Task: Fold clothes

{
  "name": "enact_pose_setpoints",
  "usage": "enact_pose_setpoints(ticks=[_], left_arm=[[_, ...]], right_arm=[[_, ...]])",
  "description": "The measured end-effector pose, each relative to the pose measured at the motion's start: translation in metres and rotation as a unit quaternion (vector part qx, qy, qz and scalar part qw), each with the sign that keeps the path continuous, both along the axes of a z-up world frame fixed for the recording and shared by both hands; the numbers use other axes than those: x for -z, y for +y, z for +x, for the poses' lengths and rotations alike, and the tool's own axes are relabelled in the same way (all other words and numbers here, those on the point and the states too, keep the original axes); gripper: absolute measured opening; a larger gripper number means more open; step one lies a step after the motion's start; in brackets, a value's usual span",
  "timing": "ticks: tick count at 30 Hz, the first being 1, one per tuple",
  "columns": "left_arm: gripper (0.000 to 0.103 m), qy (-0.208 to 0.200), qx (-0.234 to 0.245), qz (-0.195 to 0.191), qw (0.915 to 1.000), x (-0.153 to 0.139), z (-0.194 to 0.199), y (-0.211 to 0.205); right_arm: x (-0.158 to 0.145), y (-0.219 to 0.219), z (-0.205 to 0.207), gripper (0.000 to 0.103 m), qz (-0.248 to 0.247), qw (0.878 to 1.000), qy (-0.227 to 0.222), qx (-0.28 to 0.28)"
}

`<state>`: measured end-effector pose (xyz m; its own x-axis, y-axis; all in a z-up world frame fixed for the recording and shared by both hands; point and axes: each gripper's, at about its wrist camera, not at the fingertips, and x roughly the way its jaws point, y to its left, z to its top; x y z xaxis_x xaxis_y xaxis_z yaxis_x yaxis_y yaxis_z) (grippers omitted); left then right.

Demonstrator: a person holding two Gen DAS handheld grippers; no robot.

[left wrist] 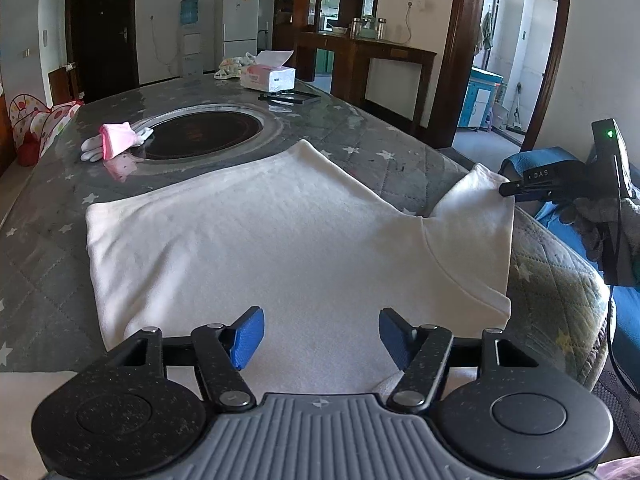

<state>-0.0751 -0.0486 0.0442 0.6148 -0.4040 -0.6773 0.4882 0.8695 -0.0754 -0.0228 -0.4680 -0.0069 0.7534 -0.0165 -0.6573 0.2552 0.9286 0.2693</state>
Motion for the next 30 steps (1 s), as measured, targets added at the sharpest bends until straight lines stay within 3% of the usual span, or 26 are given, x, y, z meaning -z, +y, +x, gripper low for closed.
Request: enact_pose_setpoints(ticks=[5, 15, 22, 30], left_arm=[[0.068, 0.0, 0.015, -0.002, 0.9999, -0.001, -0.003, -0.01], [0.069, -0.005, 0.062, -0.005, 0.998, 0.0, -0.011, -0.043], [0.069, -0.008, 0.084, 0.001, 0.9964, 0.008, -0.017, -0.067], [0.07, -0.012, 0.058, -0.02, 0.9981, -0.002, -0.022, -0.038]], right_arm=[[-0.015, 0.009, -0.009, 0.005, -0.015, 0.999, -0.025, -0.013], [-0.096, 0.057, -0.02, 0.005, -0.031, 0.988, -0.101, -0.117], [-0.142, 0.114, -0.024, 0.005, -0.039, 0.967, -0.139, -0.211], [-0.162, 0.192, -0.02, 0.005, -0.046, 0.934, -0.139, -0.326]])
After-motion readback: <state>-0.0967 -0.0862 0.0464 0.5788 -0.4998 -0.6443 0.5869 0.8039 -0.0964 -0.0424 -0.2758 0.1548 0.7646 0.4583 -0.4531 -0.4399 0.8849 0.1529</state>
